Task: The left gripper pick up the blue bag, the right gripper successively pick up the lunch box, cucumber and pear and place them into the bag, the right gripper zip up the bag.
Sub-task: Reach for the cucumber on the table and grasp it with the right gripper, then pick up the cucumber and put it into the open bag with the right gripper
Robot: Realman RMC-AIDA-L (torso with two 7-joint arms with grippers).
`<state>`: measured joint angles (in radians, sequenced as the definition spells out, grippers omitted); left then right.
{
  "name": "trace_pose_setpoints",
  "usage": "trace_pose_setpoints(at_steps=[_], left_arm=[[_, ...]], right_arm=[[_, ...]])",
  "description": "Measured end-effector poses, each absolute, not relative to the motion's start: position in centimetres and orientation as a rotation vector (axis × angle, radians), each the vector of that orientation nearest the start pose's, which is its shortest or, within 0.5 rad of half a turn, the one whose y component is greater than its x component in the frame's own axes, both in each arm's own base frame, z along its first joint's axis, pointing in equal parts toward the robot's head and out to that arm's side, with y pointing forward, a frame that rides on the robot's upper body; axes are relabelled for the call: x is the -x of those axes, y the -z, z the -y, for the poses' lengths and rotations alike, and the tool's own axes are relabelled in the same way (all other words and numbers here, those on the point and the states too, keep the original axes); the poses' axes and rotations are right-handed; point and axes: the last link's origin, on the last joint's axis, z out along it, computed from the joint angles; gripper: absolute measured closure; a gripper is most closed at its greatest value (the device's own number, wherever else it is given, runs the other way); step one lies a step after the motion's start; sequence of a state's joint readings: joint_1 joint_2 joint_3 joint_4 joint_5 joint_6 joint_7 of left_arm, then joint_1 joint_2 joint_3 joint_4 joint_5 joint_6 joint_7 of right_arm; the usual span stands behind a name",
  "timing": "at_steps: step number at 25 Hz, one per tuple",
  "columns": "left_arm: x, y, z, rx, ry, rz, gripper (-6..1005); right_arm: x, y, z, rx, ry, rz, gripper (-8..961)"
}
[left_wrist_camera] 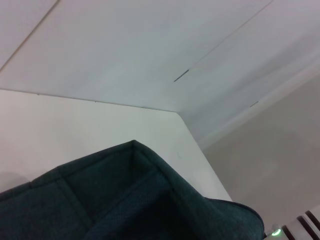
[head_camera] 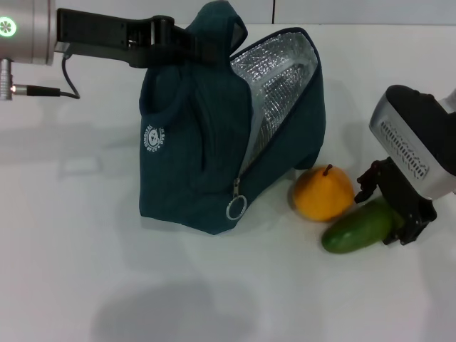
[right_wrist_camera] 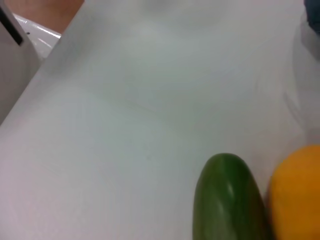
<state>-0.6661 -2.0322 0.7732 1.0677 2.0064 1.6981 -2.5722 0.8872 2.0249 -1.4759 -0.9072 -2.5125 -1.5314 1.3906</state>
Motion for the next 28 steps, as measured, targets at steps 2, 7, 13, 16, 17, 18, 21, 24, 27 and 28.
trace_pose_setpoints(at_steps=[2, 7, 13, 16, 17, 18, 21, 24, 27, 28], left_arm=[[16.9, -7.0, -37.4, 2.569, 0.690, 1.574, 955], [16.8, -7.0, -37.4, 2.572, 0.690, 1.572, 955], [16.8, -7.0, -37.4, 2.569, 0.690, 1.578, 955], [16.8, -7.0, -37.4, 2.569, 0.694, 1.578, 955], [16.8, -7.1, -37.3, 2.570, 0.694, 1.578, 955], [16.9, -7.1, -37.3, 2.569, 0.694, 1.580, 955], [17.0, -7.1, -37.3, 2.563, 0.694, 1.591, 955], [17.0, -7.1, -37.2, 2.562, 0.698, 1.595, 955], [17.0, -7.1, -37.2, 2.562, 0.699, 1.595, 955], [17.0, -7.1, -37.2, 2.562, 0.699, 1.595, 955]], right_arm=[[-16.8, 3.8, -37.7, 3.067, 0.844, 0.766, 230], [-16.8, 3.8, -37.8, 3.064, 0.849, 0.752, 268], [-16.1, 3.0, -37.1, 3.120, 0.839, 0.754, 300], [-14.8, 1.6, -36.6, 3.165, 0.760, 0.741, 308], [-14.3, 1.1, -36.5, 3.174, 0.727, 0.738, 307], [-13.8, 0.6, -36.3, 3.187, 0.687, 0.727, 307], [-12.4, -1.1, -35.9, 3.233, 0.530, 0.688, 304], [-11.2, -2.9, -35.7, 3.263, 0.337, 0.632, 302], [-10.1, -5.2, -36.1, 3.237, 0.110, 0.565, 299], [-9.9, -5.7, -36.3, 3.224, 0.059, 0.548, 298]])
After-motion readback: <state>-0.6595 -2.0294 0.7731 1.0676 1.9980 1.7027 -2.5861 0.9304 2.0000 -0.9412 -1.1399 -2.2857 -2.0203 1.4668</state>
